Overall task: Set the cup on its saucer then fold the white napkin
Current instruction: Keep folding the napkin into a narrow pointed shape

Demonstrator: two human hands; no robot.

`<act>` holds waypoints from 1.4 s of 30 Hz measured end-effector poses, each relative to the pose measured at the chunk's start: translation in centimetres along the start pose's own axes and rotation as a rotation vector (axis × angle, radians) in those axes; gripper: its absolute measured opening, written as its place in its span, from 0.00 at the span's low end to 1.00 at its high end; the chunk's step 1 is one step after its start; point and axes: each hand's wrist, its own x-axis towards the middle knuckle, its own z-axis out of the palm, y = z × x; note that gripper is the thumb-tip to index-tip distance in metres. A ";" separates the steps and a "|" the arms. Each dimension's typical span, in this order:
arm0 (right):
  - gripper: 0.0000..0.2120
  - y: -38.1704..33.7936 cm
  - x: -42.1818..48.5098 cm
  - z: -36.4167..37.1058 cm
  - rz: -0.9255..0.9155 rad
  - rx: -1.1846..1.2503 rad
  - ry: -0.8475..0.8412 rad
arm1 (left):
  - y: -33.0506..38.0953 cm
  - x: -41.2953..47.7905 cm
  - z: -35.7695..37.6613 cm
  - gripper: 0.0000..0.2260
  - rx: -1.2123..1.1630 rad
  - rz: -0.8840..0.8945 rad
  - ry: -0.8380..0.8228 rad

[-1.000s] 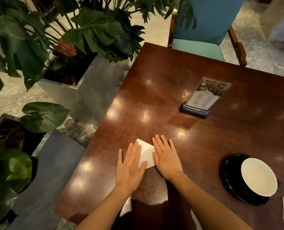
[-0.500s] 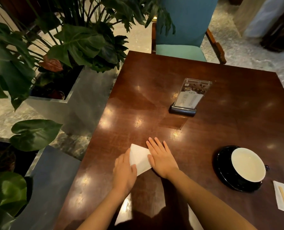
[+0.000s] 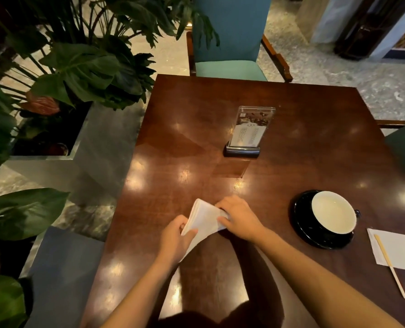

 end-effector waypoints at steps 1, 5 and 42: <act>0.11 0.5 -0.4 -1.0 0.006 -0.012 0.007 | 0.6 -0.3 0.6 0.16 -0.018 0.045 0.030; 0.07 3.4 -0.8 -4.7 0.004 -0.036 -0.007 | 2.7 -0.9 3.8 0.09 0.061 0.141 0.041; 0.12 12.9 0.7 -8.7 -0.266 -0.647 -0.313 | 8.0 -6.9 19.9 0.05 0.185 -0.130 0.348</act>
